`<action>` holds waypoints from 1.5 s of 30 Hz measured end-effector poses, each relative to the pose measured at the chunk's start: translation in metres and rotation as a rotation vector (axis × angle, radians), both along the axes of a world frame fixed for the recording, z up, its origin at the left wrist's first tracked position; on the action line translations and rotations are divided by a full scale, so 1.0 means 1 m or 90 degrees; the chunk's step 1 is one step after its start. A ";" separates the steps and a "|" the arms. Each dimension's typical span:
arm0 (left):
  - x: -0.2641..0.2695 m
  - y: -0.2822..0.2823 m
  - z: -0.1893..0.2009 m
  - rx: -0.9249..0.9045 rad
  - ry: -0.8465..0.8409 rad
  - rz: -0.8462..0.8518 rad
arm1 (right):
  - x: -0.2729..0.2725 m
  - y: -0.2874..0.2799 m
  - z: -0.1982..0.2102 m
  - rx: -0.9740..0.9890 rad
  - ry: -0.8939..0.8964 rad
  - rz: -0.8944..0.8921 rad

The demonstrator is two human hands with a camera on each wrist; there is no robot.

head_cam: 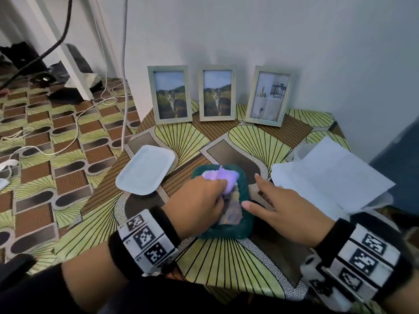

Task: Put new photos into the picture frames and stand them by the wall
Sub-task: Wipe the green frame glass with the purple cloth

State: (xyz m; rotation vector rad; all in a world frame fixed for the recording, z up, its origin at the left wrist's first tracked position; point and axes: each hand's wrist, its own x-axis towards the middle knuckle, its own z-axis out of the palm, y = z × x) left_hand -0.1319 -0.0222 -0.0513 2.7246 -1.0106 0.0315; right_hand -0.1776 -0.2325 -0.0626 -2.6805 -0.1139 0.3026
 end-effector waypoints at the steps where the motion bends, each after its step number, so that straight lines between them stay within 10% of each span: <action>1: -0.002 -0.003 -0.003 0.014 0.016 -0.011 | 0.001 -0.001 0.000 0.002 -0.017 -0.016; 11: 0.019 0.024 0.010 -0.281 0.171 0.031 | 0.008 0.013 0.012 0.098 -0.200 -0.062; 16: 0.053 0.057 0.009 -0.022 -0.024 -0.051 | 0.023 0.047 0.020 -0.028 -0.124 0.042; 21: 0.064 0.071 -0.011 0.267 0.137 -0.134 | 0.030 0.080 0.010 -0.114 0.055 0.113; 32: 0.070 0.065 -0.023 0.265 0.227 -0.162 | 0.042 0.074 0.001 -0.144 0.133 0.212; 45: 0.072 0.066 -0.022 0.241 0.290 -0.163 | 0.059 0.025 0.008 -0.186 -0.114 0.247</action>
